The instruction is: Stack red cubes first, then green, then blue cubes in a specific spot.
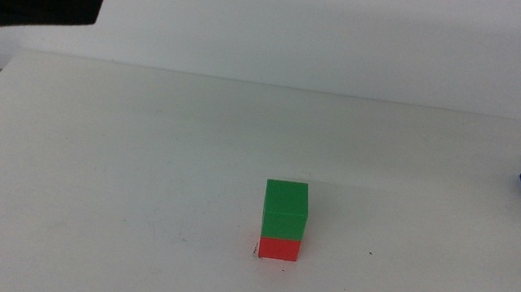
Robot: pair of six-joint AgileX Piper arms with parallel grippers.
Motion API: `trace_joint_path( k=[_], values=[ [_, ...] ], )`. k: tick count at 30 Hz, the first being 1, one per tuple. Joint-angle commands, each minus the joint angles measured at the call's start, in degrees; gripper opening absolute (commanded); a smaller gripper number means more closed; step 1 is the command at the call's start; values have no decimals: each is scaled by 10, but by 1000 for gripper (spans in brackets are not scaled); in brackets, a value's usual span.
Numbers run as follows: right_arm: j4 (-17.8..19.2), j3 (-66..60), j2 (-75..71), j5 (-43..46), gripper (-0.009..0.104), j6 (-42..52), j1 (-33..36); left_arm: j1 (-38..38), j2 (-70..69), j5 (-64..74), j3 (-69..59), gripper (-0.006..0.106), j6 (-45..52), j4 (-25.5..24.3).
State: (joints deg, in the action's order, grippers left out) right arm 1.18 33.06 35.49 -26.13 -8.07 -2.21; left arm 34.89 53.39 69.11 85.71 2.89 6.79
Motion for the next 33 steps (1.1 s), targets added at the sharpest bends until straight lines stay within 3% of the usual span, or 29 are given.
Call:
trace_joint_path(
  k=[1,6,13,19,33],
  values=[
    [6,78,78,-86,93,4,-3,0,-2,-8,3,94,0,3],
    [-18,195,225,-148,93,2,-3,0,-1,-8,3,94,0,1],
    [1,311,399,-169,93,4,-14,0,-1,-8,3,94,0,-17],
    [-16,490,582,-275,93,81,-66,0,-1,-8,3,94,0,-23],
    [-15,768,919,-313,93,161,-98,0,-1,-8,3,94,0,-23]
  ],
)
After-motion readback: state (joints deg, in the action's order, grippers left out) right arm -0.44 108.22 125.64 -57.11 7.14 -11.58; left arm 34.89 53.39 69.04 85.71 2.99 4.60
